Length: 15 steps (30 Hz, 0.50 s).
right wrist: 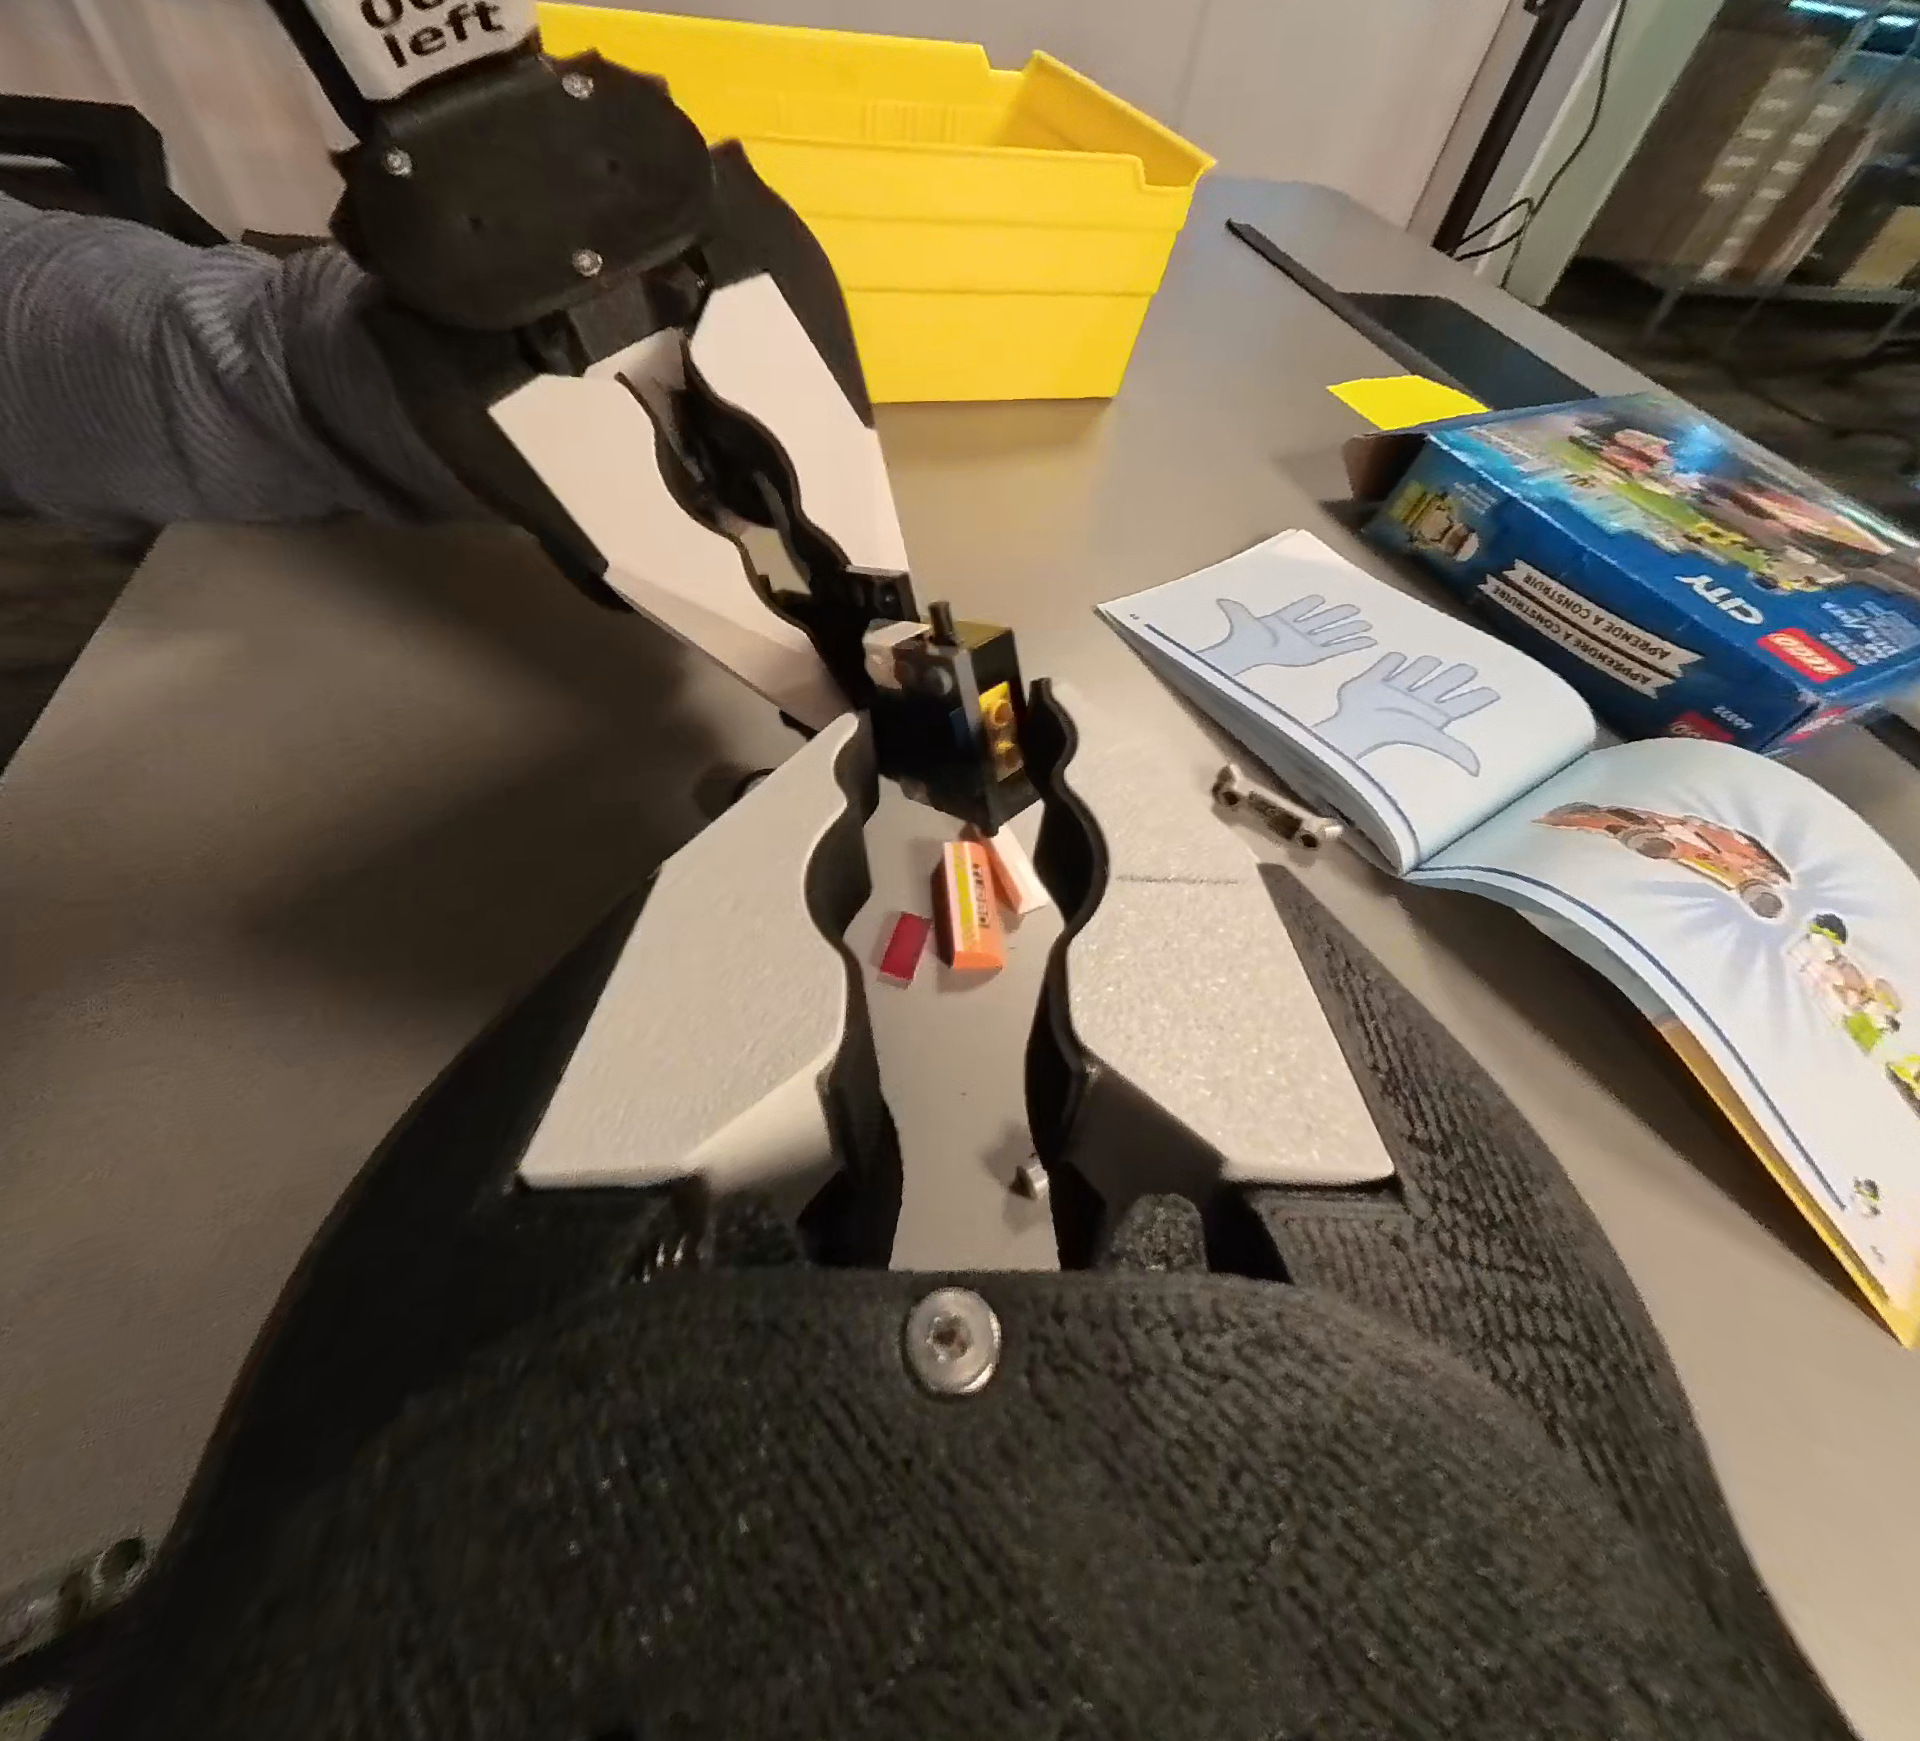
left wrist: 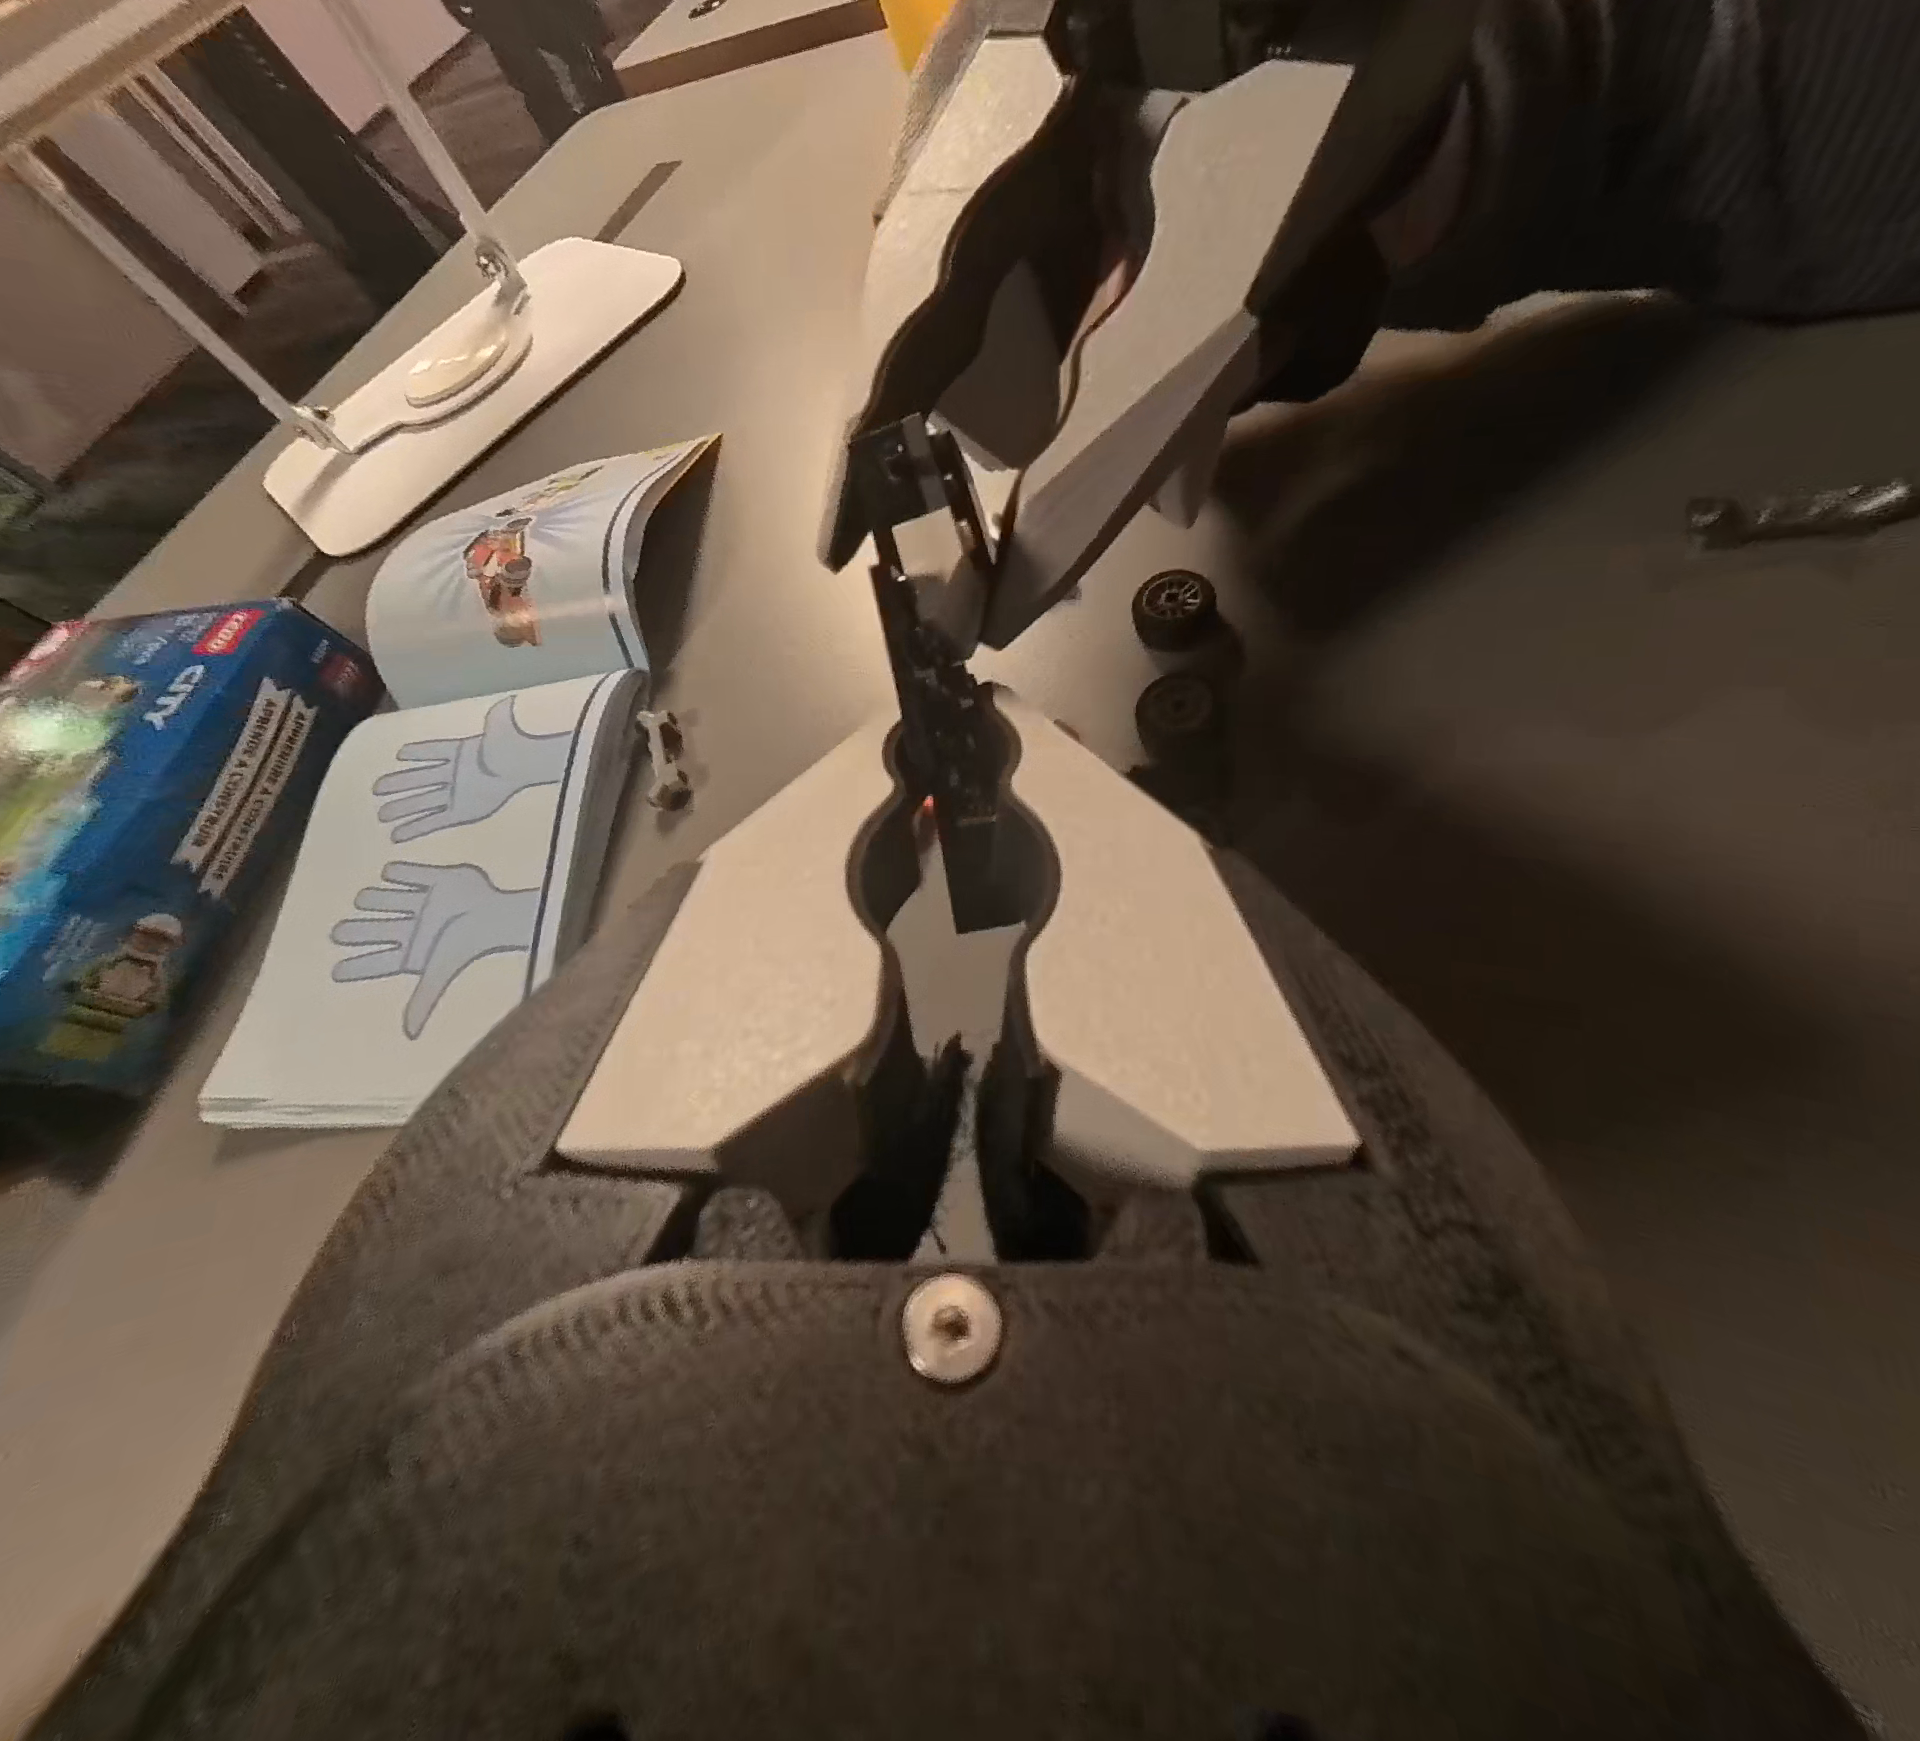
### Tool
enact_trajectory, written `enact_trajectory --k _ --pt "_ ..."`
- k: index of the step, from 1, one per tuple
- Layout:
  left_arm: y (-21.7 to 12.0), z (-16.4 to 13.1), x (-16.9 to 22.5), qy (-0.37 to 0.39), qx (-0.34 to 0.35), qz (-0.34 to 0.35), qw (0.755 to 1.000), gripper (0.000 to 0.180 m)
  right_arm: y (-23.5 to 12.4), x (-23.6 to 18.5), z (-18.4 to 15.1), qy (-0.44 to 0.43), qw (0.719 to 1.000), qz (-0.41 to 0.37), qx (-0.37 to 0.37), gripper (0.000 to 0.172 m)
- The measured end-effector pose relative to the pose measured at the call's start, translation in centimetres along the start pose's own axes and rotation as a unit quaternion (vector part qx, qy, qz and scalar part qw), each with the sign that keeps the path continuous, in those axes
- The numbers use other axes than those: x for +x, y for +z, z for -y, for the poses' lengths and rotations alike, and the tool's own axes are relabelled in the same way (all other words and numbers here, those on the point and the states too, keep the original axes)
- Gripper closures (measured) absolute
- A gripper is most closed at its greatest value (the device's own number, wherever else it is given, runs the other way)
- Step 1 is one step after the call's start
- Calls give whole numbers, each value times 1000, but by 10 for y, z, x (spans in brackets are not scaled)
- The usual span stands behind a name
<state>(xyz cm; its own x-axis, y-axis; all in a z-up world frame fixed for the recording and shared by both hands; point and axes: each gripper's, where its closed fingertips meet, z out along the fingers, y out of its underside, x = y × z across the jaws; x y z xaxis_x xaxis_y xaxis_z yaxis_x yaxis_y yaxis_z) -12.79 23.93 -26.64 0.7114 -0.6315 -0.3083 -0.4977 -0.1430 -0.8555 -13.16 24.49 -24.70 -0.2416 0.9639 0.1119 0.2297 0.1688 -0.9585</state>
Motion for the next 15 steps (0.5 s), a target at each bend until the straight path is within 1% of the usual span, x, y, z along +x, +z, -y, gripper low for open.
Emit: enact_trajectory --k 3,4,6,7,8,9,10,12,15 --pt "1 -4 -1 5 -10 4 1000 175 1 -1 -4 10 1000 11 -7 145" --pt "1 -6 -3 -10 -15 3 1000 175 3 0 -6 3 1000 5 -14 145" --pt "2 -12 -5 -82 -22 -23 996 176 8 3 -9 -40 998 -26 -30 144" --pt "1 -13 -7 -125 -19 -37 991 176 9 6 -8 -76 995 -53 -36 143" --pt "0 -14 -9 -158 -19 -48 986 176 9 9 -6 -122 988 -87 -46 131" --pt "-1 -16 -12 -178 -21 -48 983 176 9 13 -6 -158 979 -113 -61 125" --pt "-2 -17 -14 -188 -21 -45 981 176 11 13 -8 -174 974 -124 -76 123" --pt "0 -16 -13 -210 -20 -51 976 176 15 12 -9 -189 968 -138 -88 123" --pt "2 -15 -12 -266 -13 -69 961 177 16 15 -5 -246 947 -177 -103 122"
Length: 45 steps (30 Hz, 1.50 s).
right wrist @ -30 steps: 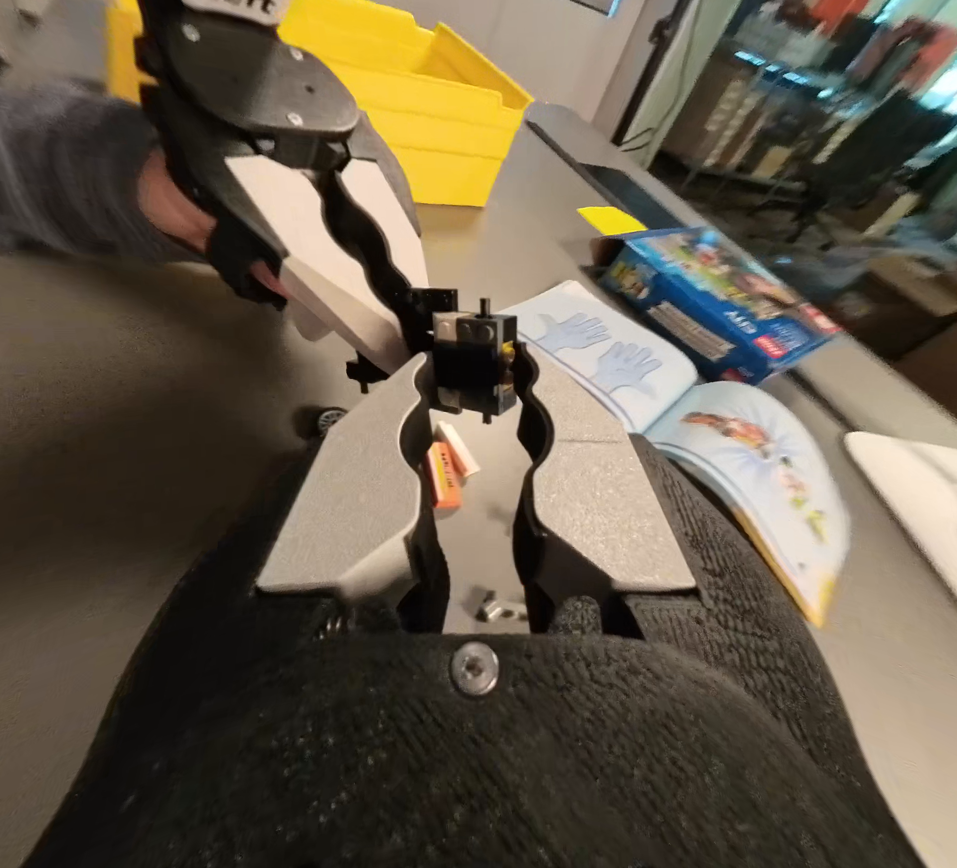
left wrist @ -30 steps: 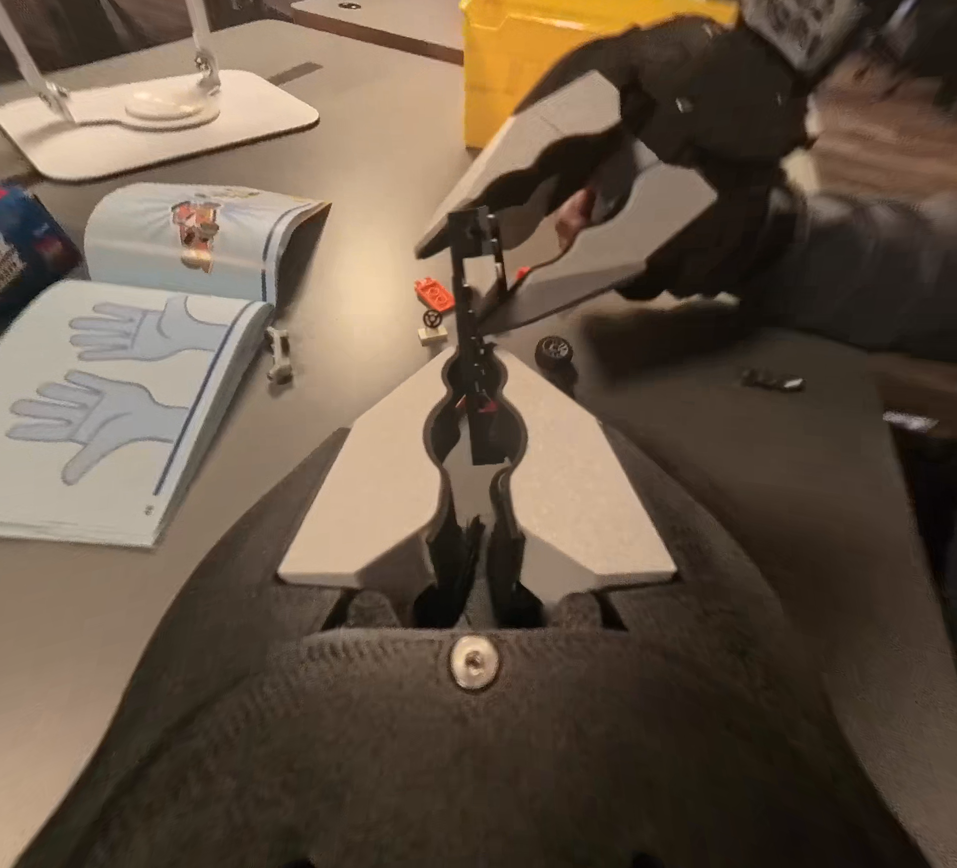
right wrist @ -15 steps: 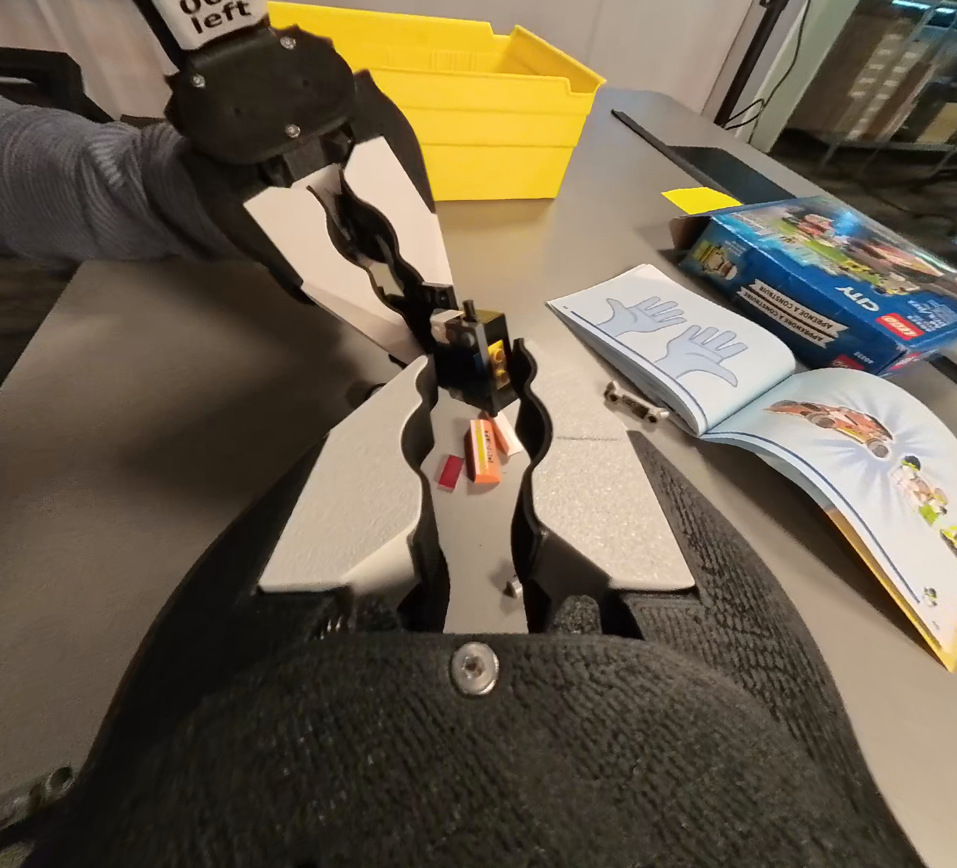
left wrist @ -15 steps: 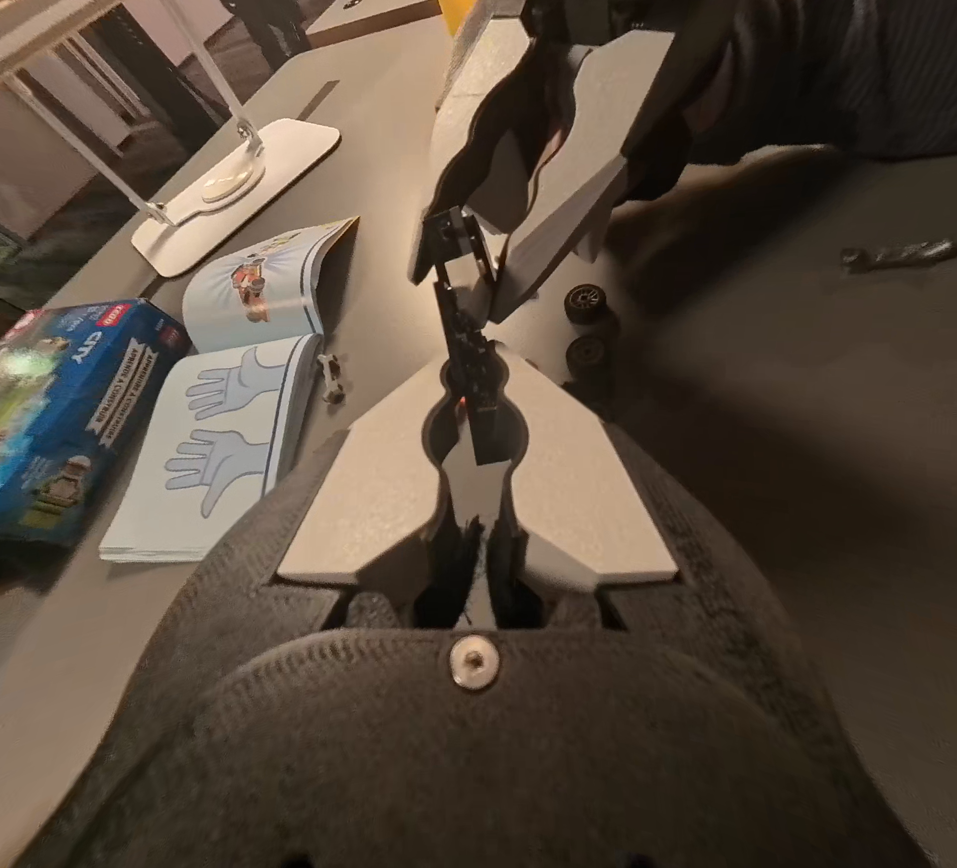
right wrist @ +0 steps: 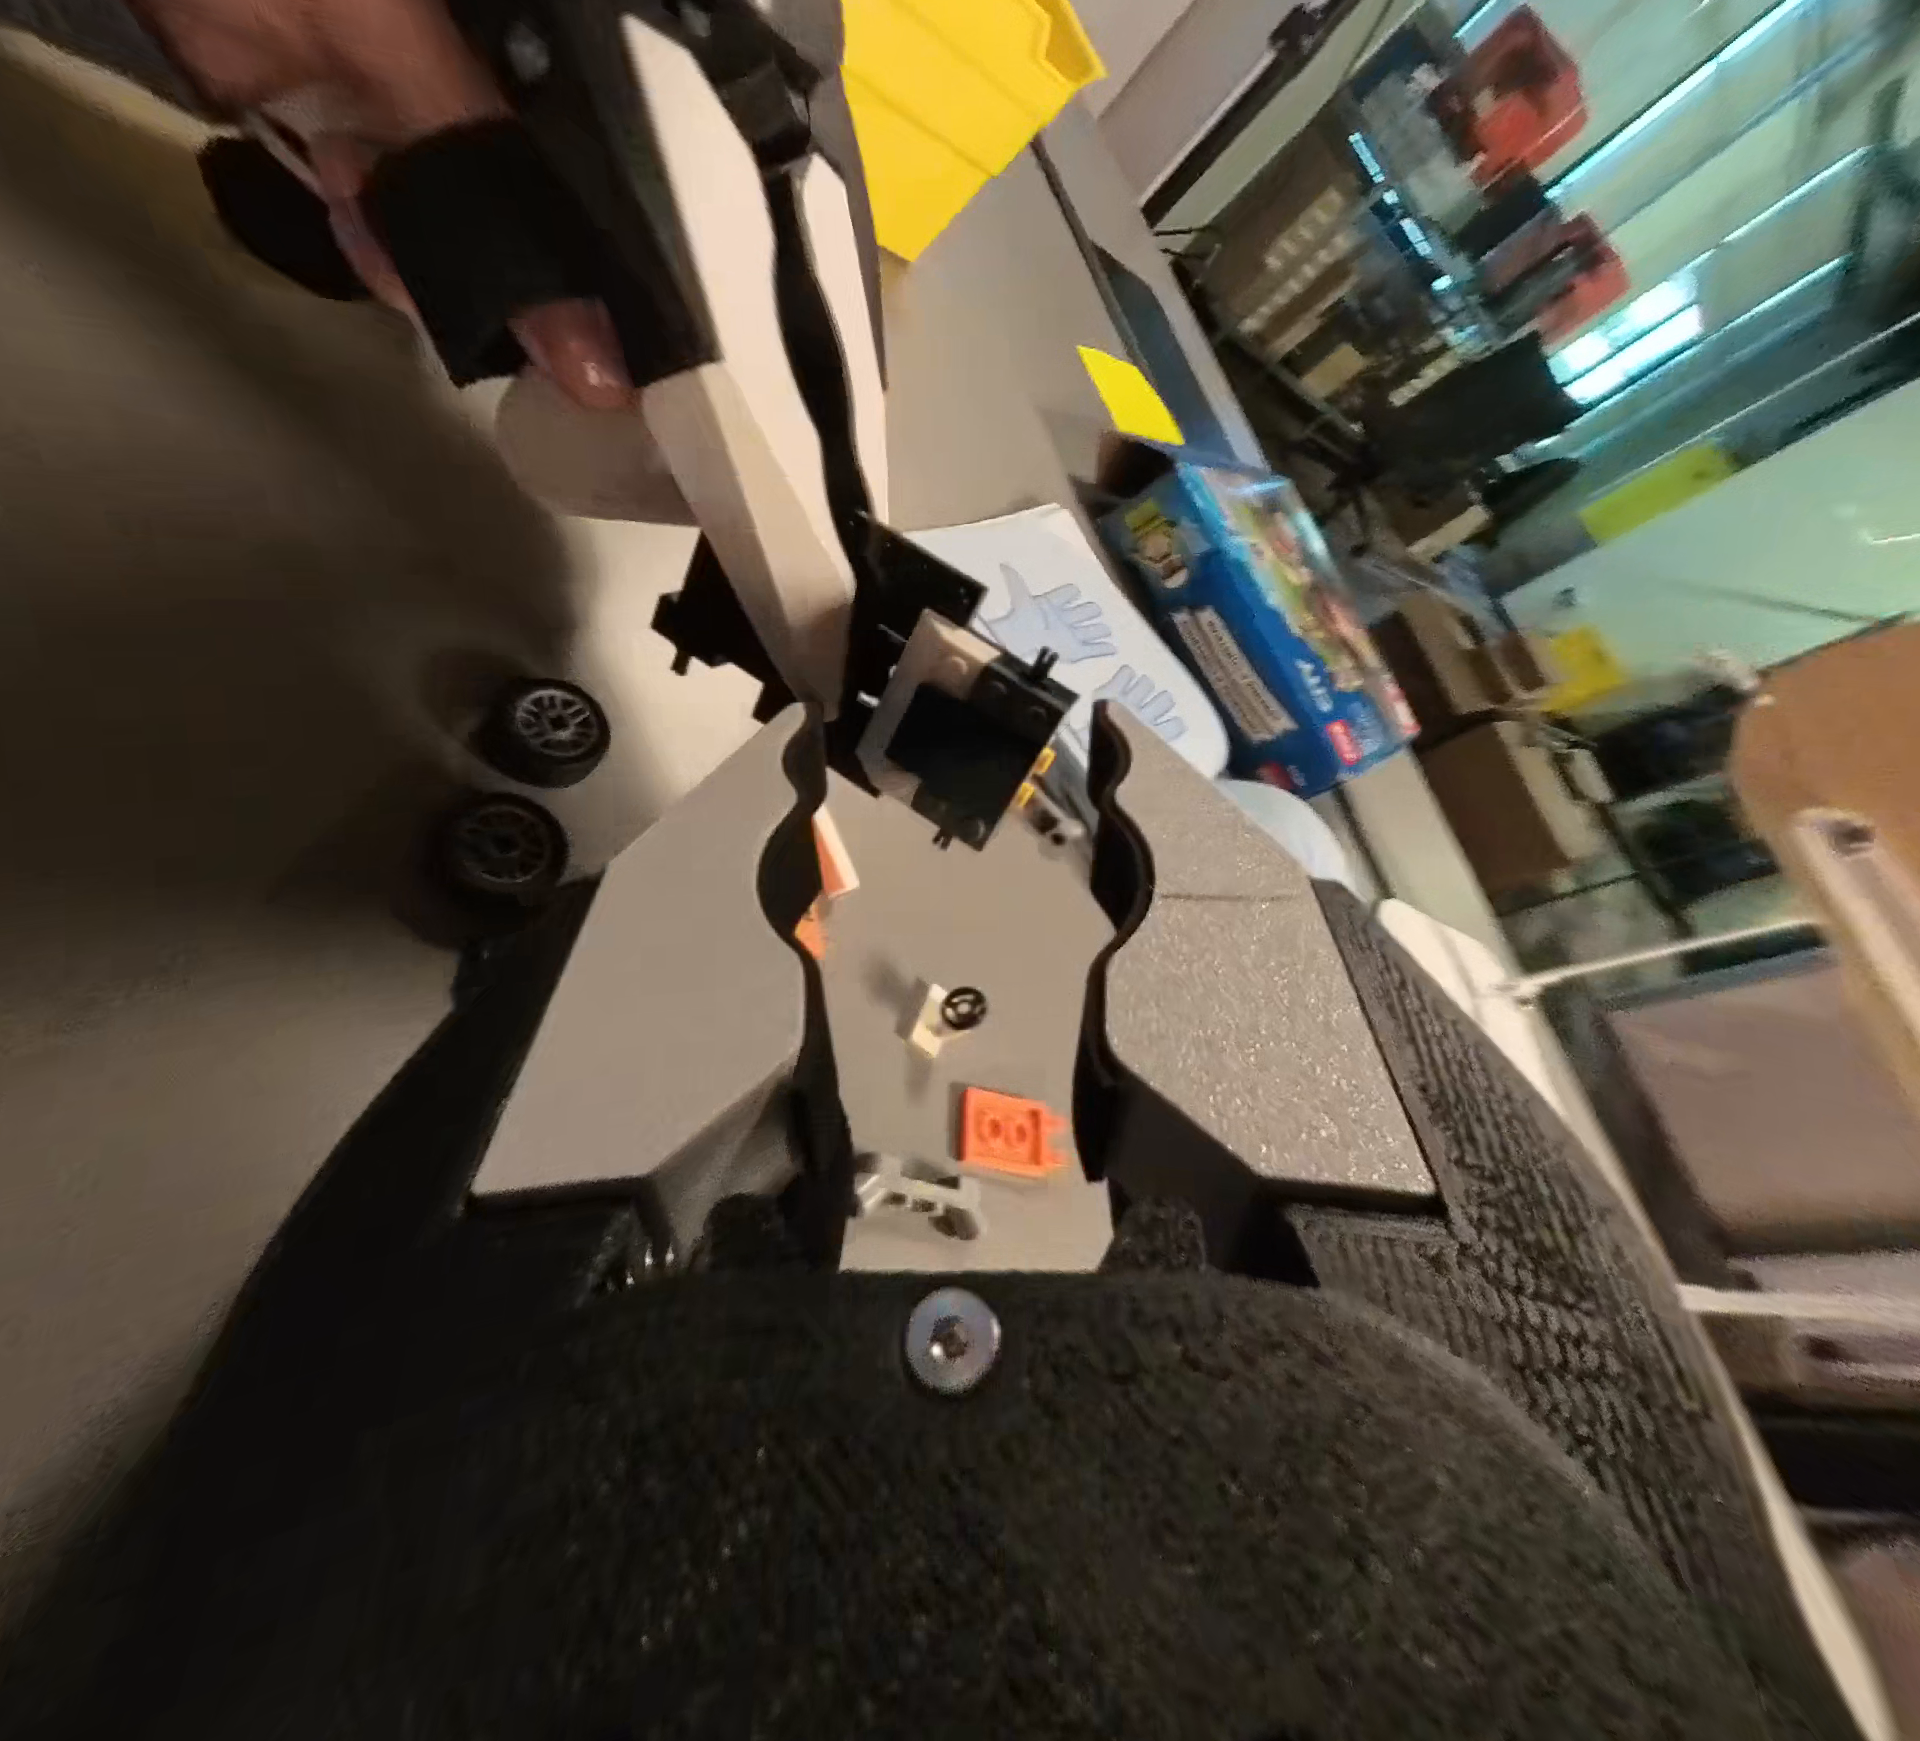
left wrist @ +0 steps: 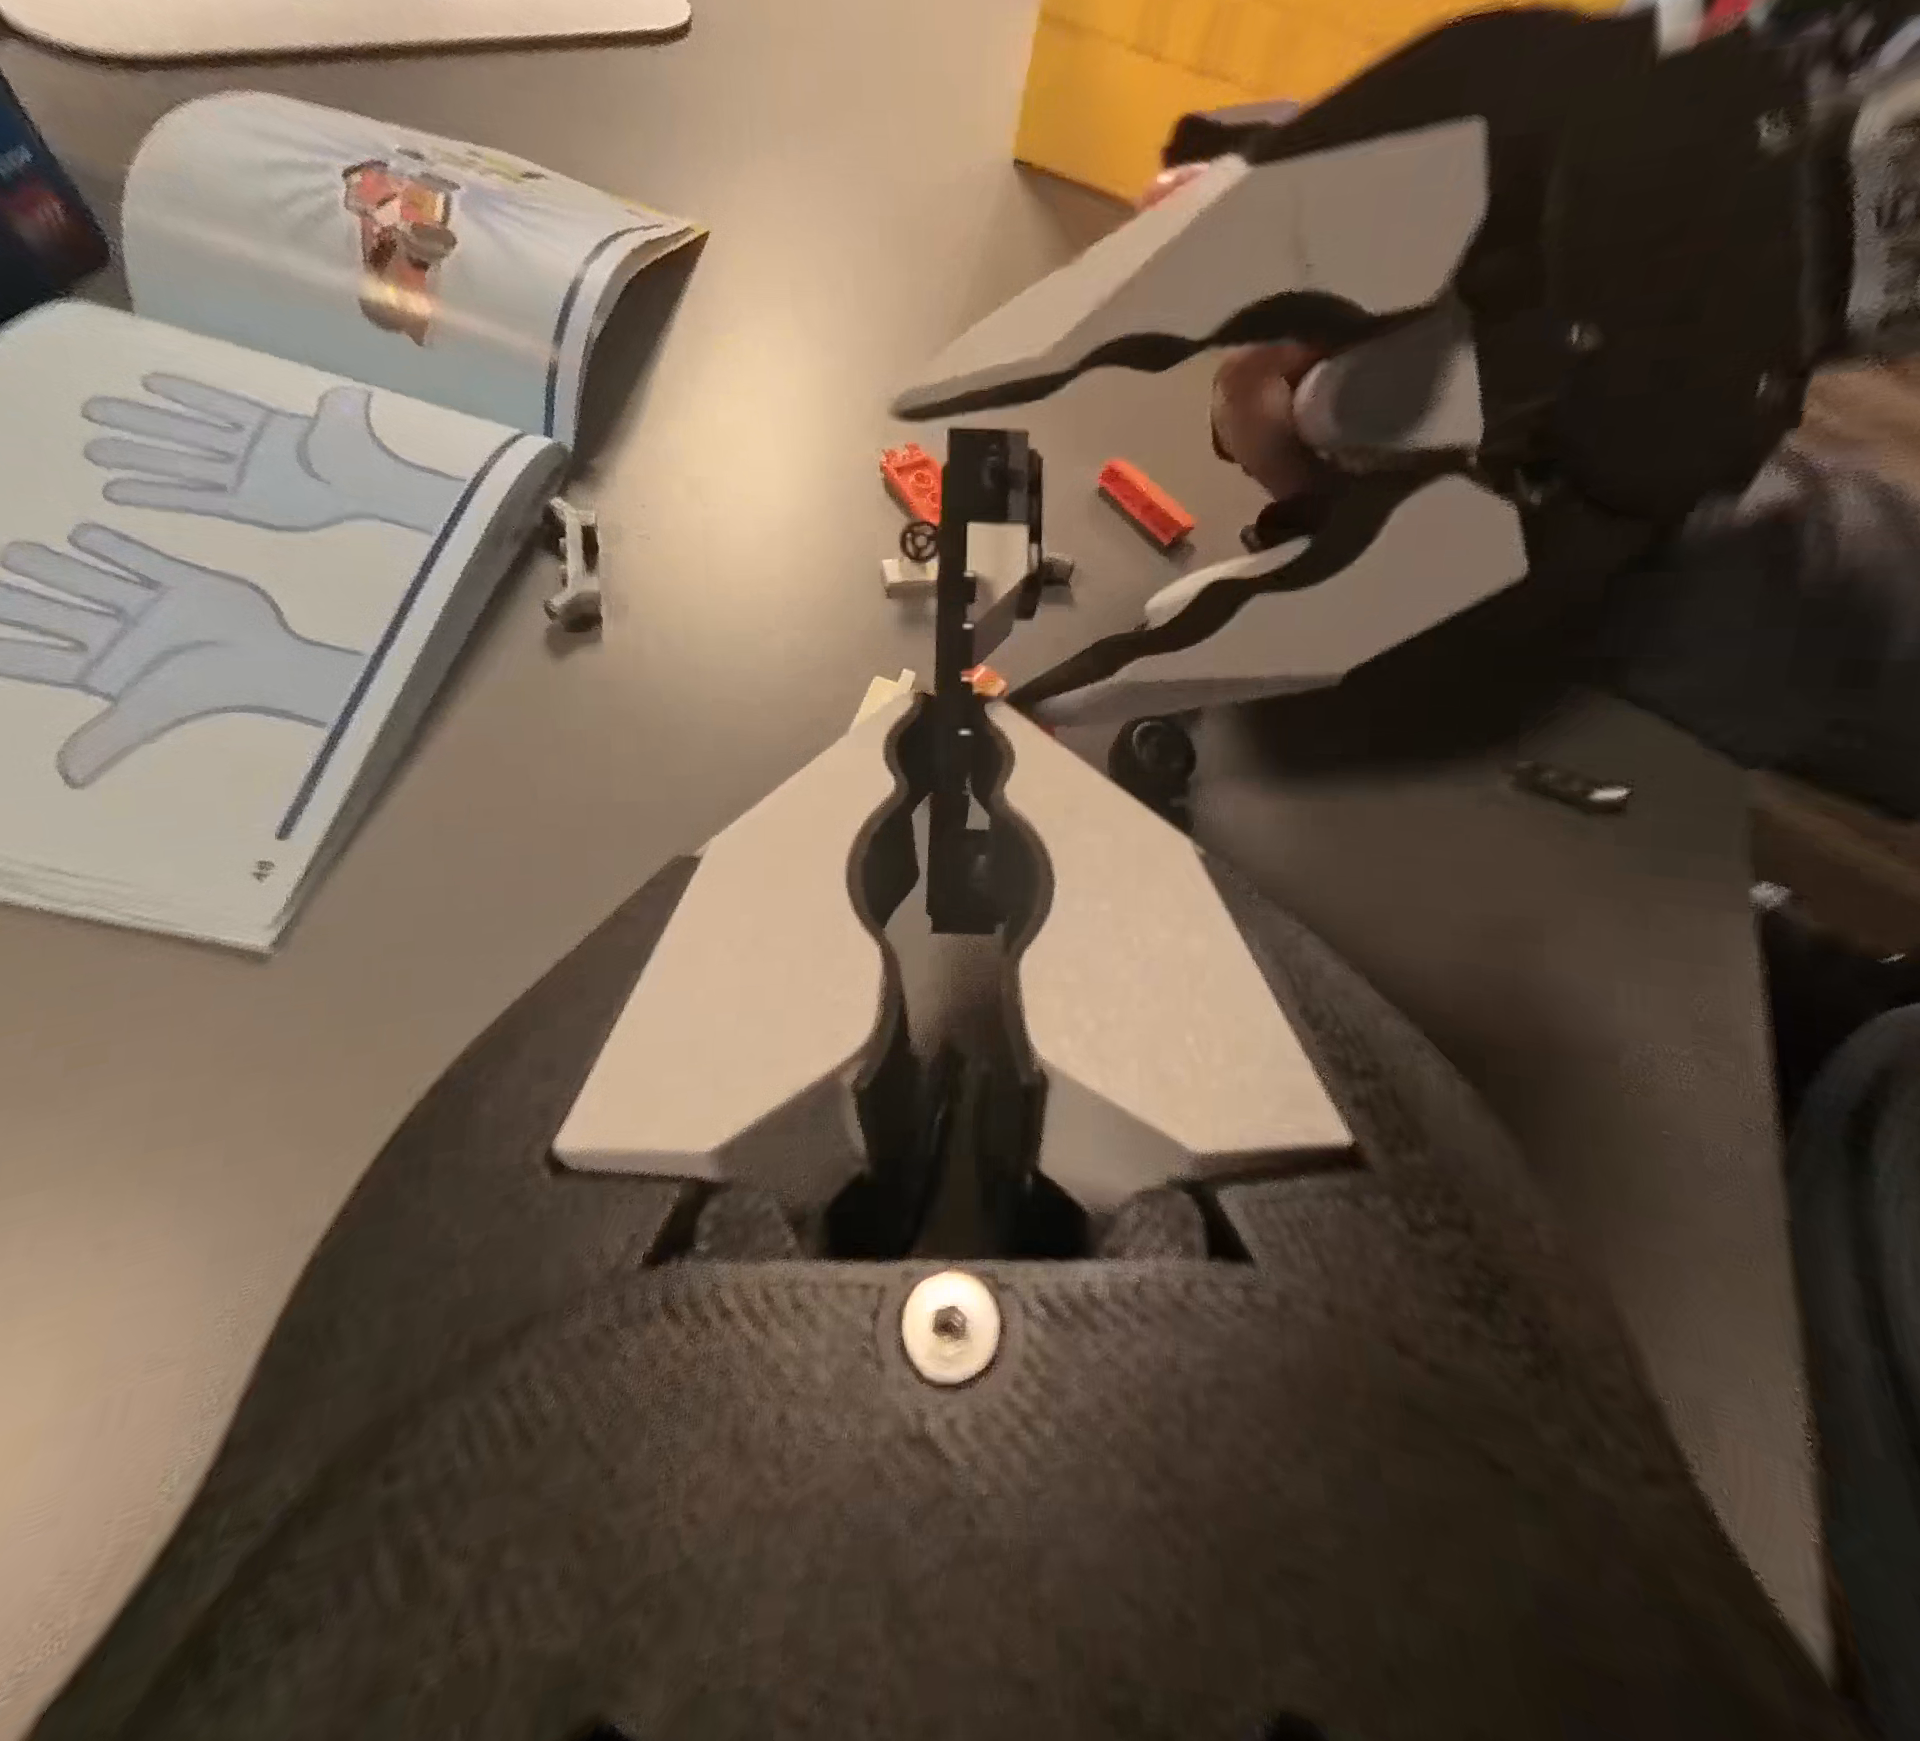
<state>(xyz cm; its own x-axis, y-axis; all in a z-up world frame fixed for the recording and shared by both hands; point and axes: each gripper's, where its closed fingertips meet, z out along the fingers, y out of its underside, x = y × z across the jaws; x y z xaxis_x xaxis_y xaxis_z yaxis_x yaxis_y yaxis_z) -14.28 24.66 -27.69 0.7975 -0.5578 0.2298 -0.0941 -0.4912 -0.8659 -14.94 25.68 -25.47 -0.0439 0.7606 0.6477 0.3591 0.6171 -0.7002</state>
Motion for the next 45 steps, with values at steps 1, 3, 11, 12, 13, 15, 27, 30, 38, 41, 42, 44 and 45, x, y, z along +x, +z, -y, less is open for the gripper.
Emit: enact_trajectory --k 1,3,11,12,13,15,27,30,38,41,42,44,45 --pt "-1 1 0 -30 7 -15 999 177 -1 1 2 -19 1000 -12 0 124" --pt "-5 6 2 -97 28 -59 993 177 -3 7 5 -55 998 -44 -1 131" --pt "-4 10 2 -164 51 -90 981 177 -2 14 1 9 998 -53 -12 129" --pt "-4 11 -1 -141 51 -68 986 177 -1 20 -2 46 997 -62 -19 123" --pt "-3 12 -3 -124 53 -43 990 177 0 23 -5 73 995 -68 -28 120" --pt "-1 13 -7 -108 55 -8 993 176 1 28 -7 91 992 -82 -33 117" --pt "8 13 -15 -120 67 52 989 177 8 34 -11 101 985 -130 -54 113" --pt "9 12 -19 -139 68 59 986 177 10 38 -14 96 982 -154 -61 107" --pt "8 12 -40 -180 81 105 975 176 22 46 -16 63 967 -221 -108 104" --pt "9 13 -42 -170 82 124 974 176 21 49 -16 63 964 -235 -110 105" --pt "9 14 -42 -163 84 129 975 176 19 50 -16 59 962 -241 -110 104" --pt "10 16 -41 -136 81 147 976 176 16 51 -17 66 961 -245 -110 104" --pt "11 17 -41 -125 77 153 977 176 16 51 -18 65 961 -245 -112 105"
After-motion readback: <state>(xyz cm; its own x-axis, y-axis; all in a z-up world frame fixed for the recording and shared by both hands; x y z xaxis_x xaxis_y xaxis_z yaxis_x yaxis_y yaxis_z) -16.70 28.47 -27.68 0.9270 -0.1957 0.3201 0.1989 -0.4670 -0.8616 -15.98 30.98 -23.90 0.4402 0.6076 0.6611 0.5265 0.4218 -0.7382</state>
